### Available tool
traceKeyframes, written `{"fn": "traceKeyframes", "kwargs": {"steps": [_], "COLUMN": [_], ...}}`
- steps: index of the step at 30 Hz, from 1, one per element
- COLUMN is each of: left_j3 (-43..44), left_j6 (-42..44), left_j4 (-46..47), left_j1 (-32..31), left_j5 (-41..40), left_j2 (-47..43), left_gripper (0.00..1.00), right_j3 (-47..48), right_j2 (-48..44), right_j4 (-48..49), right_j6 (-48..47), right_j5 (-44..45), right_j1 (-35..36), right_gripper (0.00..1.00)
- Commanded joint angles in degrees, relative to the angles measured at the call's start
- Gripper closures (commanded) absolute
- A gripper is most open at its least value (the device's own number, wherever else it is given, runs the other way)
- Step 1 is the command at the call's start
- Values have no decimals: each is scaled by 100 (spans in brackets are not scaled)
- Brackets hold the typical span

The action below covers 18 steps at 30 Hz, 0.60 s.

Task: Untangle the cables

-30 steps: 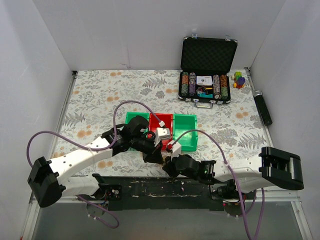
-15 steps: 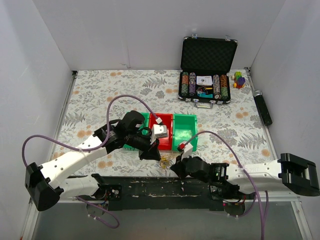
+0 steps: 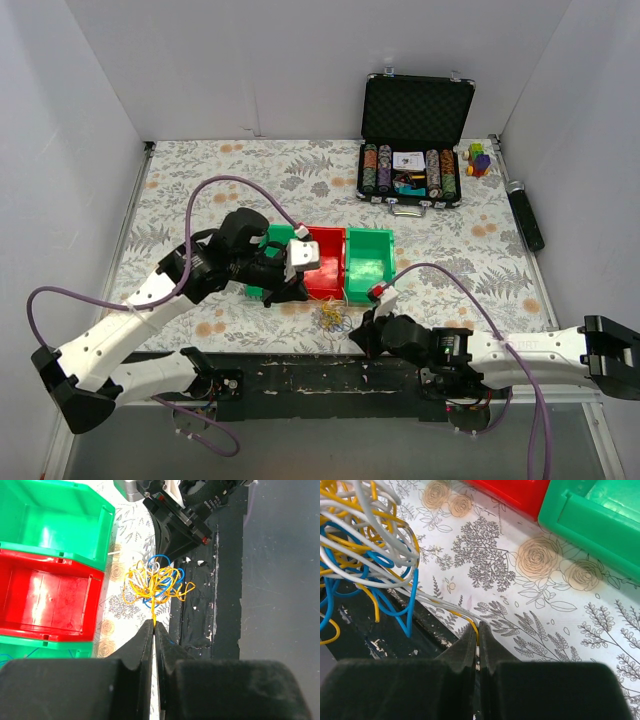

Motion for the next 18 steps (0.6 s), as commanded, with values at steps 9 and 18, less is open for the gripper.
{"fn": "traceKeyframes", "kwargs": {"steps": [9,18], "left_j3": [1786,2252], "left_j6": [422,-44], "left_j4": [569,1230], "left_j1": [60,60], "left_j5": [-1376,-2106], "left_j2": [-507,-718], "left_gripper": [100,100], "right_j3": [-84,82], "right_j2": [63,581], "right_j4": [-1207,-1303], "right_j6": [220,308], "right_j5": [213,107], "right_j1": [30,30], "right_gripper": [93,93]}}
